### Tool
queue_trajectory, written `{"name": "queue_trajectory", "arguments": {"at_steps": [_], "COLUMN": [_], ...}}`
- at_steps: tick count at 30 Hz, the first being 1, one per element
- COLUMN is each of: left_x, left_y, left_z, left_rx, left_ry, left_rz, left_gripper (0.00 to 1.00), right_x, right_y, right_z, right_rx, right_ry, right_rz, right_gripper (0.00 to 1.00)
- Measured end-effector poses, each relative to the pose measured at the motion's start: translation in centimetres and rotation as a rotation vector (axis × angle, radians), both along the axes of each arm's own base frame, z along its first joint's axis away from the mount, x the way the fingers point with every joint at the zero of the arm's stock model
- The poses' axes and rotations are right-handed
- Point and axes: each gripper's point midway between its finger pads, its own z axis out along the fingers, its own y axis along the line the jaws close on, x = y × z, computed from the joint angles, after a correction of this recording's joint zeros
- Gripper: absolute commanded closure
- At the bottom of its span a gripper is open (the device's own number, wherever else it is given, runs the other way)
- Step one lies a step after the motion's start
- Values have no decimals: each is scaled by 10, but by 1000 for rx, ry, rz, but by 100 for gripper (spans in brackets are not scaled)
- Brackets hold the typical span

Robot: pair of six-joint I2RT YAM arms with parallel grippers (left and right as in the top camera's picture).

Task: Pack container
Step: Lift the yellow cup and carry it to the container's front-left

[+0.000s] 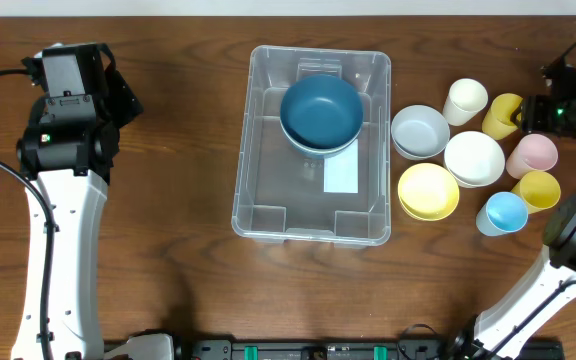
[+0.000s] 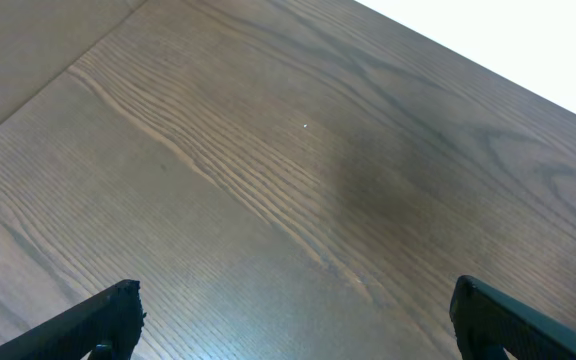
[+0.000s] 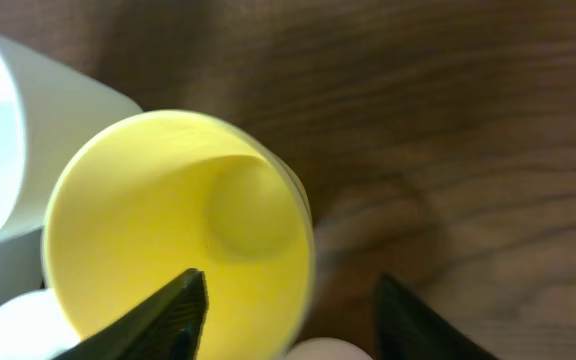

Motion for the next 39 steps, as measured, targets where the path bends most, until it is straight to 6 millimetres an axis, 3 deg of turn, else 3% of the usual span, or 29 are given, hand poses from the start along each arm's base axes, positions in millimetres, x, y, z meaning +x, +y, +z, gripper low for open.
{"name": "queue_trajectory", "arguments": {"at_steps": [9,16,19,21,26,30,33,36,39], "left_x": [0,0,0,0,0,0,0,0,0], "left_y": [0,0,0,0,0,0,0,0,0], "left_z": [0,0,0,0,0,0,0,0,0], "left_rx": [0,0,0,0,0,0,0,0,0], "left_ry": [0,0,0,0,0,0,0,0,0], "left_rz": [0,0,0,0,0,0,0,0,0], "left_gripper": [2,2,2,2,2,2,2,2,2], "right_x": [6,9,14,15,13,6,-4,-16,-33], "right_y": [1,-10,-18,-21,-8,50,122,197,276], "right_z": [-1,10,33,59,155,228,261,265,253], "right_rx": [-13,-51,-89,-110,-168,-169,-126,-61,-6], "right_ry": [-12,-10,-31,-58,-198,-333,-390,-374,-319], "right_rz": [7,-40,-62,-74,-86,5,134,274,436], "right_gripper": [97,99,99,99,99,99,99,99,99]}}
